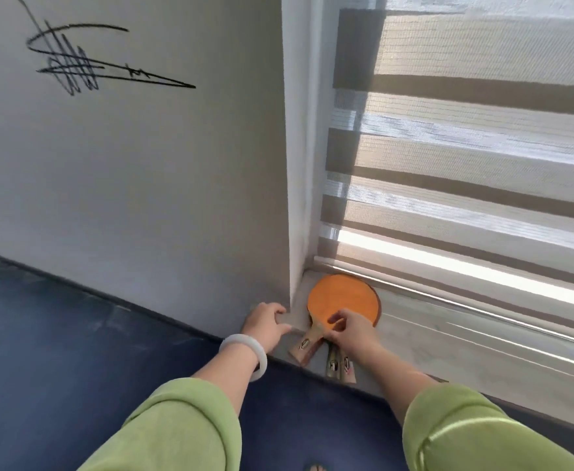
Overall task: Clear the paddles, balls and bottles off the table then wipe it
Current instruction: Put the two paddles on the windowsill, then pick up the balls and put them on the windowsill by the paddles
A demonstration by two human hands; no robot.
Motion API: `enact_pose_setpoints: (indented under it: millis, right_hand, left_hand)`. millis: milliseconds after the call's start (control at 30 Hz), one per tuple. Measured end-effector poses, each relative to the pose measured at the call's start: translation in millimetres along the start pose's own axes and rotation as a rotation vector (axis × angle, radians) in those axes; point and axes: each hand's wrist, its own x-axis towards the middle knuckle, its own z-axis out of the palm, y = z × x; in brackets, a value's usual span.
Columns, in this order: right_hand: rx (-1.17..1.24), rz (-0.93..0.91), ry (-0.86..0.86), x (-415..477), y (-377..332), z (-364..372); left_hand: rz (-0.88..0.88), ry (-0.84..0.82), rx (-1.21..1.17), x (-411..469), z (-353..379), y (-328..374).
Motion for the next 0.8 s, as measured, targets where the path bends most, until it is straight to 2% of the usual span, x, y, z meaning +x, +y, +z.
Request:
enact_pose_setpoints:
  millis: [200, 433, 600, 800]
  right_hand:
    - [-0.104, -0.283, -0.161, -5, -82, 25]
    - [-0.268, -0.549, -0.345, -41, -187, 91]
    - [-0.347, -0.695, -0.442, -91, -264, 155]
    - [-0.428, -0.871, -0.573, -190, -340, 265]
  left_hand:
    - [-0.13, 0.143, -0.008, -40, -66, -42]
    - [-0.345, 0.393, -0.09, -134, -149, -132]
    - [-0.484, 0.543, -0.159, -223, -194, -207]
    - [-0.666, 0.672, -0.243, -357, -213, -313]
